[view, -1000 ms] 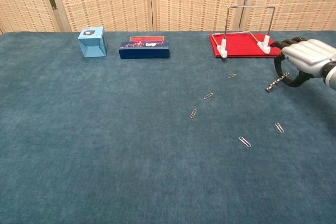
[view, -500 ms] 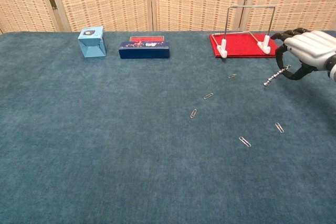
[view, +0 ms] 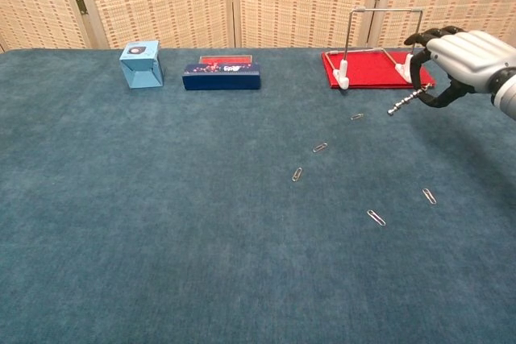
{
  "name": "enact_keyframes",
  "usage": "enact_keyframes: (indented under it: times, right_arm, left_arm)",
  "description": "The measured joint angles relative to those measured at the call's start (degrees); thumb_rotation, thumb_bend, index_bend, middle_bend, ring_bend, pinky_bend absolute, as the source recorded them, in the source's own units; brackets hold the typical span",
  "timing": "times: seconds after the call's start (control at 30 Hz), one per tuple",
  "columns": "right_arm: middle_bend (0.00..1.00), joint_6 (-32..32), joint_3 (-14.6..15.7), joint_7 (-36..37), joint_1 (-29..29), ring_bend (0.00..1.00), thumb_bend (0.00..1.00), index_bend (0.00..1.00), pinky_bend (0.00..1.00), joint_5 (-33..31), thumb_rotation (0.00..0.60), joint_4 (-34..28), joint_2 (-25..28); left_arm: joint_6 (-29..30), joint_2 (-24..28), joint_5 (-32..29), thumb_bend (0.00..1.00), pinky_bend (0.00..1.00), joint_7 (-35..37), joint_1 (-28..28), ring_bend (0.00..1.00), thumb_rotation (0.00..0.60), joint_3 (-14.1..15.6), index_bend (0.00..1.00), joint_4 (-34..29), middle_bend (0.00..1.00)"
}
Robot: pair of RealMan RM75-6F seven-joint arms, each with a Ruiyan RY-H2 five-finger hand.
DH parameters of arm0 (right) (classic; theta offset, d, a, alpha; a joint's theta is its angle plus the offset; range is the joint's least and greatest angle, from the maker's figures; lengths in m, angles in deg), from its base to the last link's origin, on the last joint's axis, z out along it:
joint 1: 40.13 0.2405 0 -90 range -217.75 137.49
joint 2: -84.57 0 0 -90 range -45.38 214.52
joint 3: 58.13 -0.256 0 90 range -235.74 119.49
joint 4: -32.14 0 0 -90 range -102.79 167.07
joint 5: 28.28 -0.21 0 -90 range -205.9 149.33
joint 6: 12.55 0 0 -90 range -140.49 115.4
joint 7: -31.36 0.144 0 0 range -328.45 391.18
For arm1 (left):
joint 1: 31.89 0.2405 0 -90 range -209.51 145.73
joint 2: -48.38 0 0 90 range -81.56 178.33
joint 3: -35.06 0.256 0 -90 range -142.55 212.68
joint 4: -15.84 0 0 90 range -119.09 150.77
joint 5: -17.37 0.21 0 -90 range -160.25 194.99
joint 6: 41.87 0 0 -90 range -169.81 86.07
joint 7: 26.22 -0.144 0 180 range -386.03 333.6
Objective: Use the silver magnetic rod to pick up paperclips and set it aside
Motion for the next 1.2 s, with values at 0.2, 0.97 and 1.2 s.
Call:
enact_keyframes:
  times: [0.2,0.97,1.2]
  right_arm:
    - [0.12,0.0,-2.5,-7.7,1.9,0.01,0.41,0.75,0.0,-2.5,0.6,-0.8,-0.9]
    - [0.13,8.7,-4.6,-15.5,7.6,0.02,0.41,0.75,0.0,-7.9,0.6,7.4,-7.2]
    - [0.13,10.8,-5.1,-15.1,9.4,0.02,0.41,0.75,0.0,-8.6,0.6,10.4,-9.1]
  left_arm:
    - [0.3,0.5,0.3,0.34,0.0,1.9,0.0,0.0,0.6,0.2,0.0,0.3,0.0]
    - [-0.6,1.0,0.8,0.34,0.0,4.7,-0.9,0.0,0.6,0.4,0.0,1.6,0.0]
    - [-0.4,1.1,0.9,0.34,0.0,5.6,-0.9,0.0,0.6,0.5,0.0,1.9,0.0]
